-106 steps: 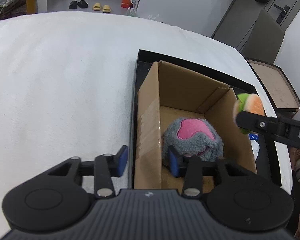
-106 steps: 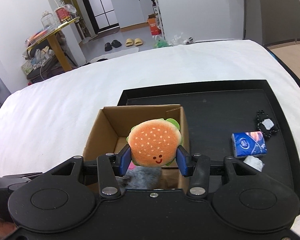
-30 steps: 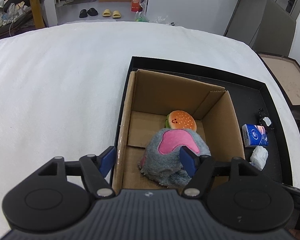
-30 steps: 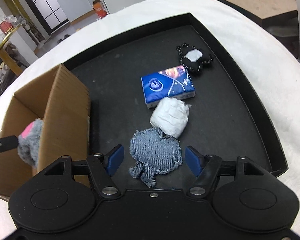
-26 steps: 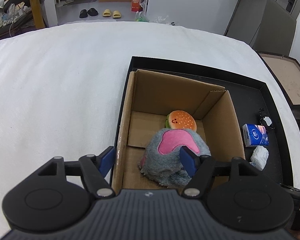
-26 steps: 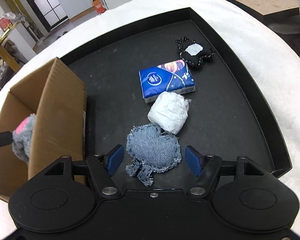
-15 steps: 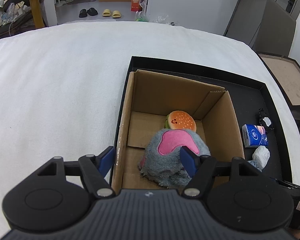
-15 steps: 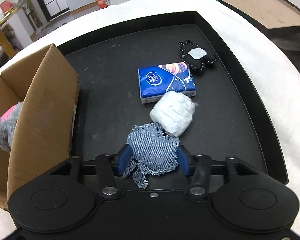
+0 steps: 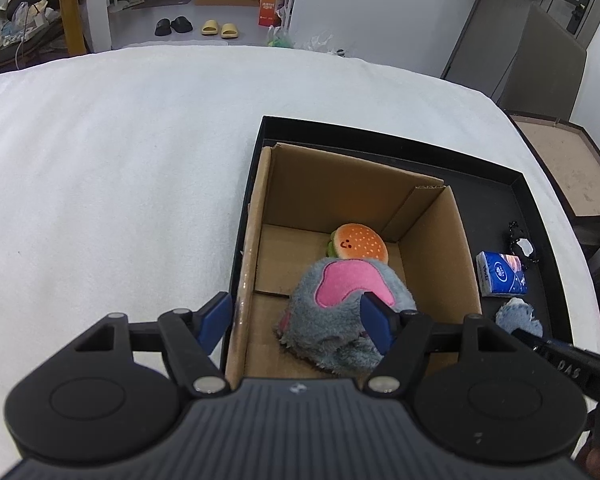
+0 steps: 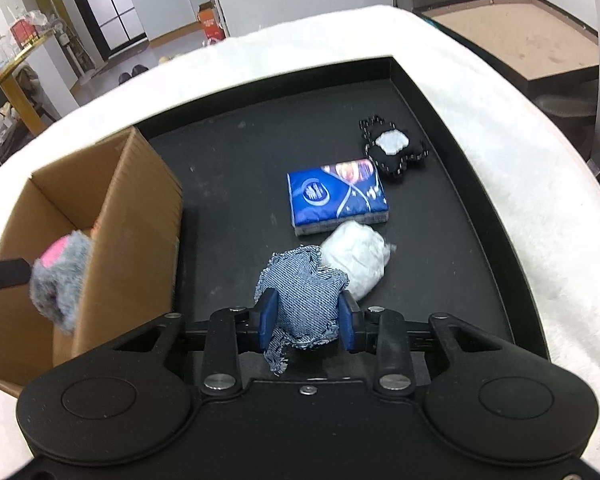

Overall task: Organize soft objects
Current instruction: 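Carry the denim cloth with the right gripper over the box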

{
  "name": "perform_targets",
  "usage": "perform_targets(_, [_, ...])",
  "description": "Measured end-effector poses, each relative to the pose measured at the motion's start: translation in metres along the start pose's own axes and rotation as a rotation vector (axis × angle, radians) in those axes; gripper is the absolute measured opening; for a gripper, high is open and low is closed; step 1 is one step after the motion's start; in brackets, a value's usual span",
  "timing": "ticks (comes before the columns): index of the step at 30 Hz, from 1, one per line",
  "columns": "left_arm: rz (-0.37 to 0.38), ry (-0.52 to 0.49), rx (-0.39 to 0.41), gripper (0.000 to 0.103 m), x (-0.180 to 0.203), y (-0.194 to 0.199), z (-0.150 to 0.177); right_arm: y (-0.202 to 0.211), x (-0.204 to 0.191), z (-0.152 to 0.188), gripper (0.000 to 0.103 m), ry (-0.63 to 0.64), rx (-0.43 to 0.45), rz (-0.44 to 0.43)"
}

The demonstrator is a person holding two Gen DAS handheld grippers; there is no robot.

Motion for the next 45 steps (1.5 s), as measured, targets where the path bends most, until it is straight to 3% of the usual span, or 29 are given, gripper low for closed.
perform_targets(28, [0.034,0.023,0.006,0.068,-0.026,0.001,0.009,0.042,-0.065,-0.05,0.032,0.04,0.168,-0.099])
perform_targets(33, [0.057,0.035,0.01,0.063,-0.033,0.0,0.013,0.043,-0.08,-0.05,0.032,0.056,0.173,-0.118])
perform_targets(41, [0.086,0.054,-0.003,0.029,-0.041,-0.006,0.016,0.039,-0.107,-0.048,0.032,0.075,0.16,-0.152])
perform_targets(45, [0.111,0.07,-0.017,0.022,-0.045,-0.009,0.02,0.036,-0.121,-0.047,0.032,0.088,0.153,-0.173])
Point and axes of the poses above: each gripper's, at about its wrist camera, not at the fingertips, and y roughly against the way its jaws point, x to its right, z to its underside, the point moved 3 cm from there along -y, roughly the way its jaws point, and after that the axes turned 4 degrees about x, right-handed, at the moved point
